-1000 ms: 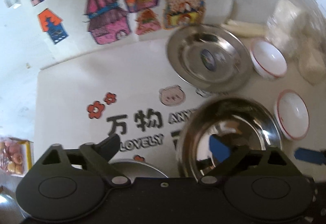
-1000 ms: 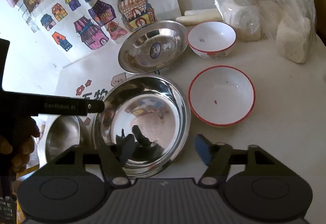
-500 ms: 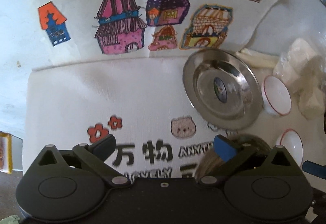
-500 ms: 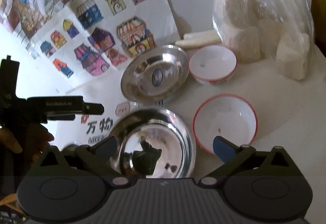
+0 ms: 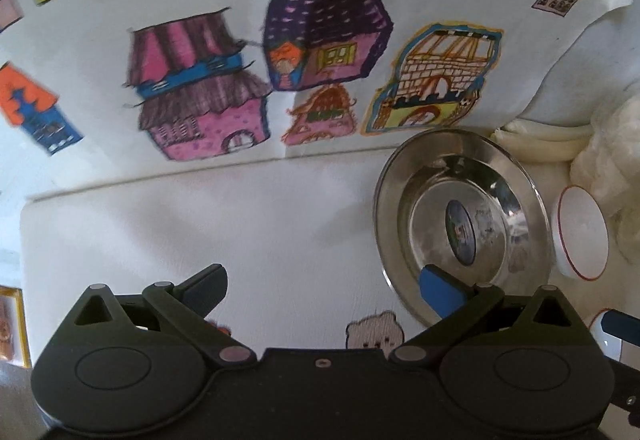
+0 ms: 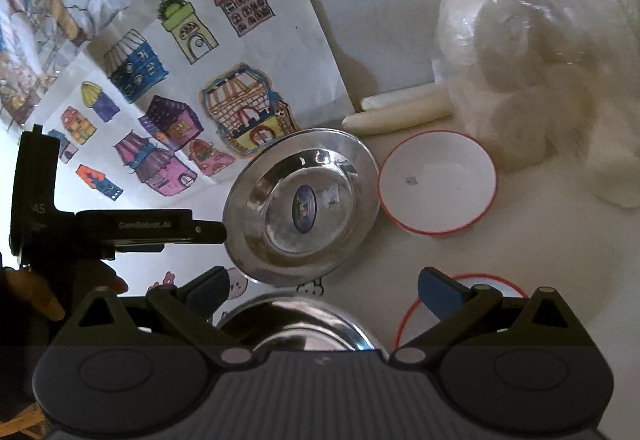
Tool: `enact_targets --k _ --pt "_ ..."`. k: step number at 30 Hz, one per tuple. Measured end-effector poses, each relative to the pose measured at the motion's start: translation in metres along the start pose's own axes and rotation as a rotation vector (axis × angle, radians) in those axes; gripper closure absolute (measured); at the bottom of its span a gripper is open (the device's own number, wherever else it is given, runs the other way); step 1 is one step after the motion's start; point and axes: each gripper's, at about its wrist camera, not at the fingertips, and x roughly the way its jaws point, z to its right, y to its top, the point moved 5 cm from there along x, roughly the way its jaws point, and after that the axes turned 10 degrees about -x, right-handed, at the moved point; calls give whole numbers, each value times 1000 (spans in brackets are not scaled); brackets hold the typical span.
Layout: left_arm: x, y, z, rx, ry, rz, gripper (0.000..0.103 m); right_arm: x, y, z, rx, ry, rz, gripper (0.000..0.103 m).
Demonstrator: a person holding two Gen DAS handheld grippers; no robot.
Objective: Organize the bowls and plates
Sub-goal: 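Open both grippers and close them on the small oval-label steel plate rim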
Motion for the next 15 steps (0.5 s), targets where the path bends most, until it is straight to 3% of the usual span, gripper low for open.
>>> enact_targets --k 6,11,15 --pt "14 10 7 12 5 -5 1 19 10 -2 0 2 -19 1" --pt "21 14 10 1 -15 -20 3 31 15 -2 0 -2 -39 8" --pt "22 14 12 -2 -40 -25 15 39 19 -3 -1 -10 -54 14"
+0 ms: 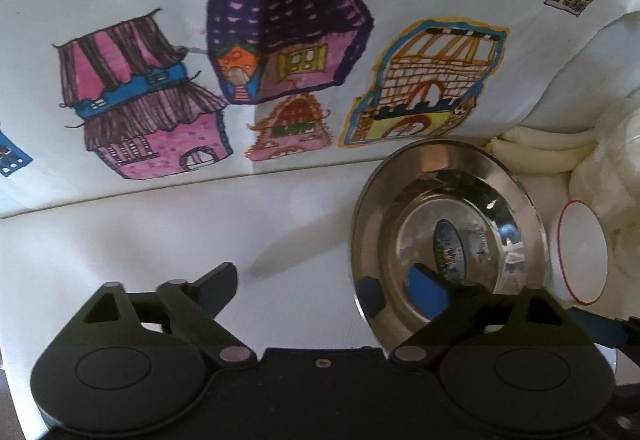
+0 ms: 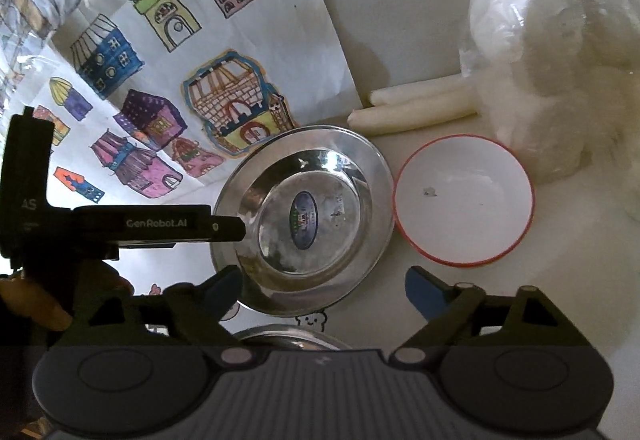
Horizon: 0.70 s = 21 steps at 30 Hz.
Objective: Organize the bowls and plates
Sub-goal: 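Open both grippers and close them on the small oval-label steel plate rim, then lift the small plate with both grippers and lower it onto the plate stack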
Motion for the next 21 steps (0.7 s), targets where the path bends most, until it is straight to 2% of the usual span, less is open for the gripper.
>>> enact_targets --k 3,8,11,13,15,17,21 --pt "6 0 8 -2 -10 -4 24 5 1 0 6 -3 -12 15" --pt "12 -3 16 -18 -46 -9 29 12 2 2 25 -10 -29 22" --pt "14 -3 19 -12 -55 -8 38 16 2 4 40 -13 -39 25" --pt "16 -2 22 -10 -56 -6 50 19 3 6 52 -18 -43 27" --pt "18 0 24 -13 -61 -8 58 22 3 8 61 -22 -49 34" --pt "19 0 24 -23 -73 -13 66 24 3 9 74 -24 -54 48" --pt "17 -6 22 -25 -92 -17 81 26 3 11 84 -35 -59 62"
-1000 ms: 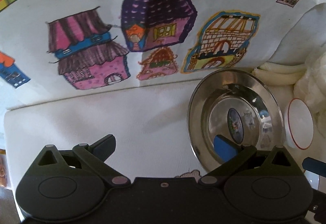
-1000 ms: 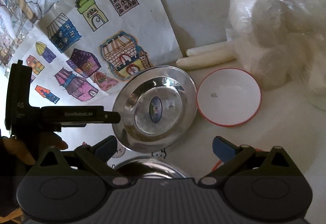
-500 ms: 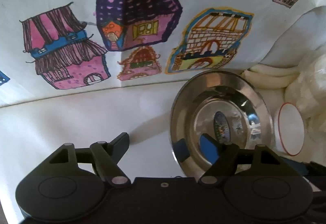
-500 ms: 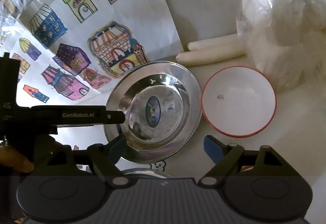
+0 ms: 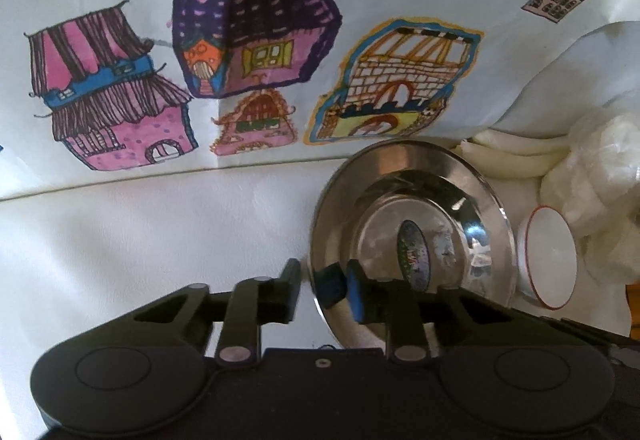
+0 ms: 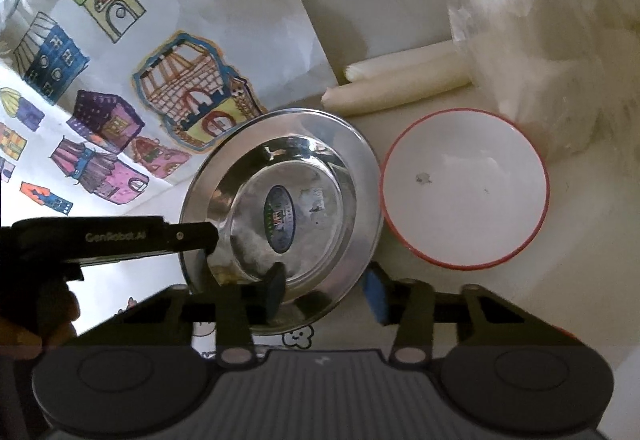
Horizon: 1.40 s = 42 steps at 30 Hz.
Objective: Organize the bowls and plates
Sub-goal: 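Lift the small plate with both grippers and lower it onto the plate stack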
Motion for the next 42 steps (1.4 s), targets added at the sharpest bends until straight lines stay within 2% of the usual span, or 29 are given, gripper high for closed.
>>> enact_targets --k 2,7,28,35,42 --pt "0 -2 0 3 9 11 81 0 0 0 -1 -7 -6 72" --pt "-6 -10 -3 17 7 25 82 -3 -3 0 -1 5 -6 75" --pt "-80 -39 -17 34 -32 130 81 -48 -9 -20 -92 33 91 76" --pt "-101 -63 -3 55 -58 148 81 -81 -26 -22 -115 31 126 76" --pt "-117 -95 6 101 -63 136 80 -105 -54 -16 -111 36 120 76"
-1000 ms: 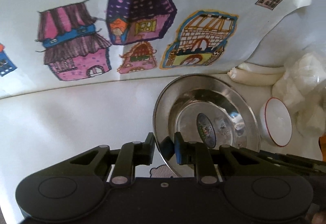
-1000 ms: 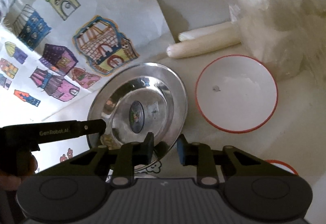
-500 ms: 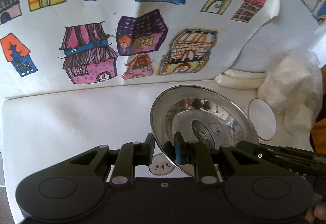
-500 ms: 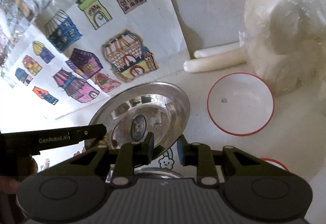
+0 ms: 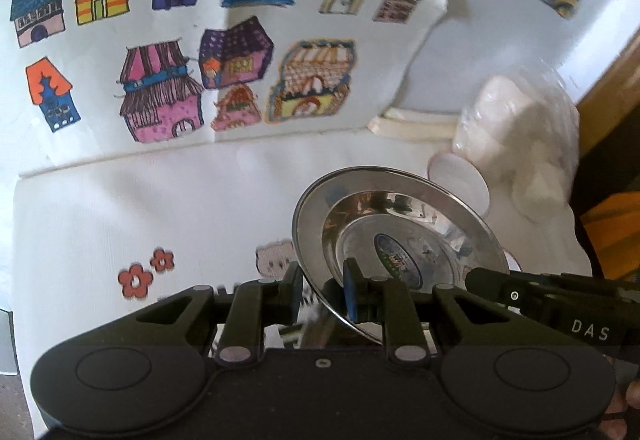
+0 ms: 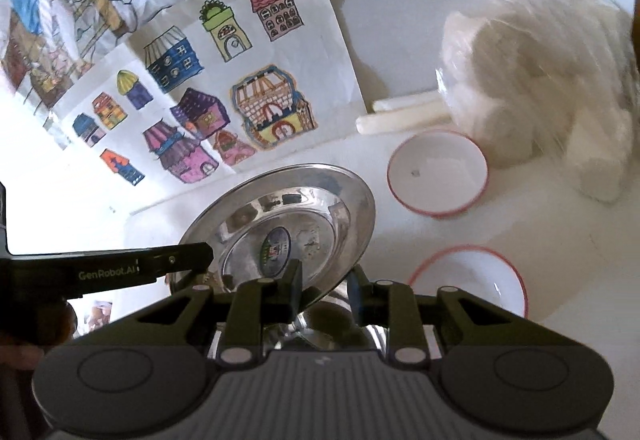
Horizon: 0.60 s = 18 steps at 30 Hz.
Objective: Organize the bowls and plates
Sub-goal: 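Lift the small plate with both grippers and lower it onto the plate stack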
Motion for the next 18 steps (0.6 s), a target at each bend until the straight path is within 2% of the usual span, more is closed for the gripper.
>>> enact_targets --k 9,18 --pt "-11 -39 1 28 7 -54 79 -16 -38 -1 0 13 -44 75" --pt "-10 -58 3 44 25 -83 78 -20 -60 0 14 17 -77 75"
